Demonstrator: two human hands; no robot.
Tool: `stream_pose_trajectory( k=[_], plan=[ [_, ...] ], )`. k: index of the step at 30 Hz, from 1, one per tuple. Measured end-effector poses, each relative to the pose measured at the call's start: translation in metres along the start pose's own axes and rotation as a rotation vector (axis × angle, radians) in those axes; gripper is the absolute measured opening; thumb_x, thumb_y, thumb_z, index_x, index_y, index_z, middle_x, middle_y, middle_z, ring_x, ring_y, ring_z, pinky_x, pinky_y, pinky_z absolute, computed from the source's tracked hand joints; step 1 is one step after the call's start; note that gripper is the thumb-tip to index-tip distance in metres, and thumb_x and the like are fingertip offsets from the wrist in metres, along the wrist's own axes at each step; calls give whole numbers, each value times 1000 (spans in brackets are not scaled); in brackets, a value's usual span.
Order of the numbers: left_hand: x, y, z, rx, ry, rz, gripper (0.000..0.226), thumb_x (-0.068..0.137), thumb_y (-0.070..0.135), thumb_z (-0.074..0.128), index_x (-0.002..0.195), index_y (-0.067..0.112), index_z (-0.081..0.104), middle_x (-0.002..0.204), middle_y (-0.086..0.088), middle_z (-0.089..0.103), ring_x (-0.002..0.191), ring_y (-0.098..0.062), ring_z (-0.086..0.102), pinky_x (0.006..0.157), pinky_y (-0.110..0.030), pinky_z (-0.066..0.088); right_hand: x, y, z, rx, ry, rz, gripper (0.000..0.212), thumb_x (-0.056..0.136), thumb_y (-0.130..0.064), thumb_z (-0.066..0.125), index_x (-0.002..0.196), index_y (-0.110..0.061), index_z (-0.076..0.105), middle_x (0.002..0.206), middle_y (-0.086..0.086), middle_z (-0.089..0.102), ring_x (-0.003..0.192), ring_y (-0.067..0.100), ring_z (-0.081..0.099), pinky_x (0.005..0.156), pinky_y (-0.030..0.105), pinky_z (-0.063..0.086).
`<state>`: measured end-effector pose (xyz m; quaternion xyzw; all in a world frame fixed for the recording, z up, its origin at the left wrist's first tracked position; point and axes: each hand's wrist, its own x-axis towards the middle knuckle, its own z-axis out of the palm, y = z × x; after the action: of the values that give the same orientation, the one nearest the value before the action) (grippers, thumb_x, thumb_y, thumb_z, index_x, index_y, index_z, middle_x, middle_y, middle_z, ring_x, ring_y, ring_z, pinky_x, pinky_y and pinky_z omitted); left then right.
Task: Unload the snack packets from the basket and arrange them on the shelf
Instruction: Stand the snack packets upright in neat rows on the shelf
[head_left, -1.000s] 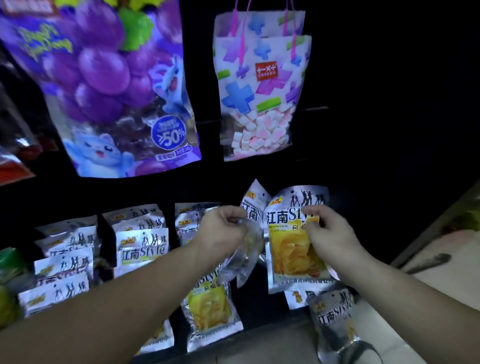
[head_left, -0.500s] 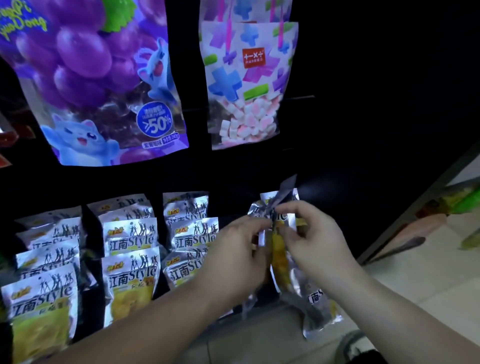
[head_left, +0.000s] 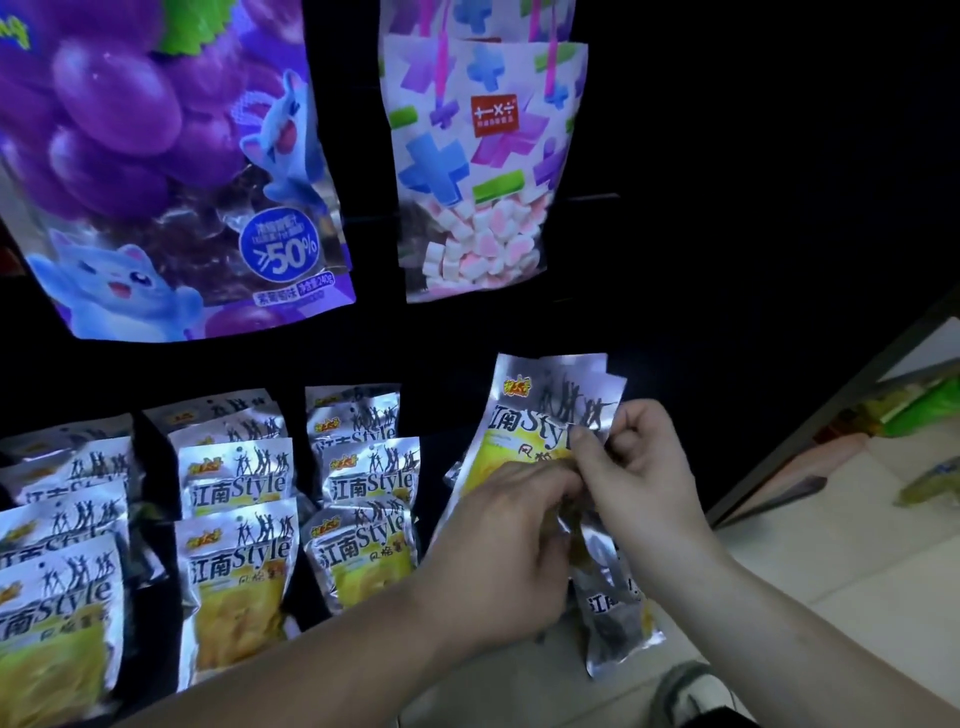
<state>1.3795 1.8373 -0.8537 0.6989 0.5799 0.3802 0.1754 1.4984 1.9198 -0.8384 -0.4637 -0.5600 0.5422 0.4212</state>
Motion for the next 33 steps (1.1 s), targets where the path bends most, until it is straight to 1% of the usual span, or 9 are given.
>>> stream_pose_trajectory(
  k=[3,6,9,11,14,18,23,27,33],
  plan=[
    [1,-9,-7,-246,79,-142,27,88,3,51,95,25,66,106,8,69,91,-14,68,73,-27,54,6,4,-4,-41,29,3,28,97,-5,63,91,-22,42,65,8,47,49,19,38,48,33,36],
    [5,-28,-30,-174,319,-366,12,94,21,67,94,32,61,98,3,65,87,-17,65,68,-32,51,8,0,-5,-31,-11,31,31,96,-7,67,93,-20,39,61,5,42,47,17,33,41,26,31],
    [6,-36,-44,-374,317,-605,14,93,34,71,95,25,60,104,-15,65,93,-29,64,72,-32,50,12,-2,-7,-8,-38,47,34,95,-7,68,89,-21,37,54,-4,35,55,17,31,46,29,30],
    [5,-35,-44,-547,283,-674,15,95,29,71,94,20,59,107,-10,69,101,-18,67,80,-25,48,13,-6,-7,22,-36,45,37,94,-2,68,86,-21,37,57,-2,37,54,16,36,47,25,35],
    [7,-34,-46,-613,295,-660,13,98,22,68,92,17,58,89,0,69,80,0,64,73,-23,42,10,-10,-5,152,-43,88,35,94,7,62,86,-17,39,66,11,50,49,15,52,41,23,43],
    [9,-36,-48,-621,325,-659,7,97,16,66,91,17,63,90,-2,62,74,-11,56,74,-28,42,8,-9,-5,84,-30,65,14,96,3,61,94,-8,53,73,9,63,52,16,59,42,20,44],
    [9,-35,-42,-602,428,-660,16,89,12,78,85,16,63,85,-2,67,64,-11,57,62,-20,46,13,5,-7,-40,-49,52,20,98,-11,64,92,-31,66,89,10,69,74,28,64,65,37,52],
    [10,-34,-39,-555,539,-658,28,82,17,85,78,19,57,75,-11,57,59,-17,51,60,-25,45,11,7,-1,-47,-74,24,15,94,-23,70,90,-35,62,99,19,64,82,42,64,68,53,56],
    [10,-32,-41,-628,468,-638,13,94,18,73,96,19,60,80,-16,69,55,-9,57,75,-36,48,14,7,-8,-47,-36,30,18,94,-14,71,90,-31,63,71,-3,48,65,15,46,62,29,42]
  ],
)
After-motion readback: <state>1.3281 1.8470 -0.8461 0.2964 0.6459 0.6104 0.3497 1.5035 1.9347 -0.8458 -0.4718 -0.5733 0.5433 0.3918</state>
